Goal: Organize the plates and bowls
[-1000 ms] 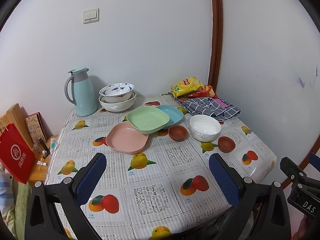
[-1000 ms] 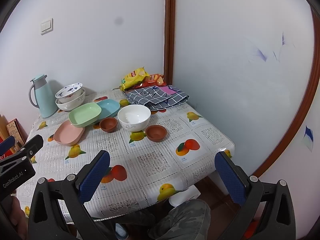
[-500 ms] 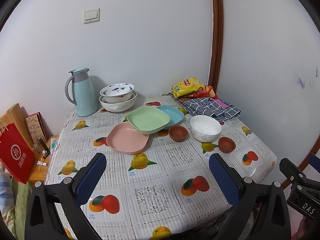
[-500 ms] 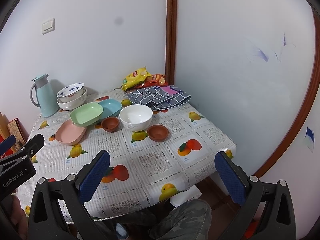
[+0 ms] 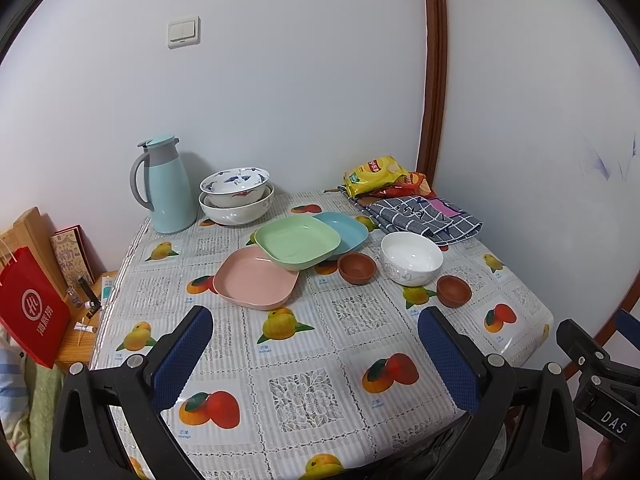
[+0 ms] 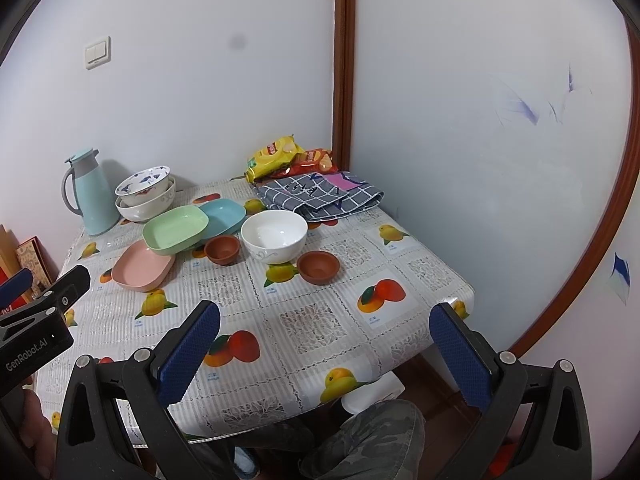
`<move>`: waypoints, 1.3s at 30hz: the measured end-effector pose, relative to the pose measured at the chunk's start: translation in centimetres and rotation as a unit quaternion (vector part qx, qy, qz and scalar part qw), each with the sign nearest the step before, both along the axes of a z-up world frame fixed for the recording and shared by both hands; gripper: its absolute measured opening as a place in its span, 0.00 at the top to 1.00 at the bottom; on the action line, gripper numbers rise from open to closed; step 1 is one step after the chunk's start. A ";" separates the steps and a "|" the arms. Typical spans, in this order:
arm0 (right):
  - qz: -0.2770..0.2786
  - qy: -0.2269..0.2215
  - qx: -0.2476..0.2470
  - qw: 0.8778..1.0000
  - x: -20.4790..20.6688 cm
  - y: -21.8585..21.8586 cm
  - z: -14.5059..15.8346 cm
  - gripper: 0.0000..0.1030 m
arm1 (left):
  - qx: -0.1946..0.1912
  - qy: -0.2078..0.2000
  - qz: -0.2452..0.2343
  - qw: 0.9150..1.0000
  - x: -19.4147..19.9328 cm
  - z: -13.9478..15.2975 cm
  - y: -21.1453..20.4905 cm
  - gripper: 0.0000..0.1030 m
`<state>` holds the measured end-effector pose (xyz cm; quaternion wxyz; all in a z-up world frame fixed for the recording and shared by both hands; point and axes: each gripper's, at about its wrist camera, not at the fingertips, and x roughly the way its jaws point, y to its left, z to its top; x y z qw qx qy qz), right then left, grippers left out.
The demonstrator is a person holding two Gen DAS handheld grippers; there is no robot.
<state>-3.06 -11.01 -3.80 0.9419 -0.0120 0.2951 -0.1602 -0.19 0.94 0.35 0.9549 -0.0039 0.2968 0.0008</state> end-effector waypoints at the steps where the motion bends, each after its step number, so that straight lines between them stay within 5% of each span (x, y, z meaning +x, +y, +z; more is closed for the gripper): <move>1: 0.000 0.000 -0.001 1.000 0.0 0.1 0.0 0.00 | 0.000 0.000 0.000 1.000 0.0 0.1 0.0 0.00; 19: 0.001 0.003 -0.002 1.000 0.3 0.3 -0.1 0.00 | -0.004 0.003 0.005 1.000 0.8 -0.4 0.3 0.00; 39: -0.006 0.040 -0.023 0.999 4.8 0.0 -2.5 0.00 | -0.006 0.032 -0.004 0.999 6.4 -2.8 0.0 0.00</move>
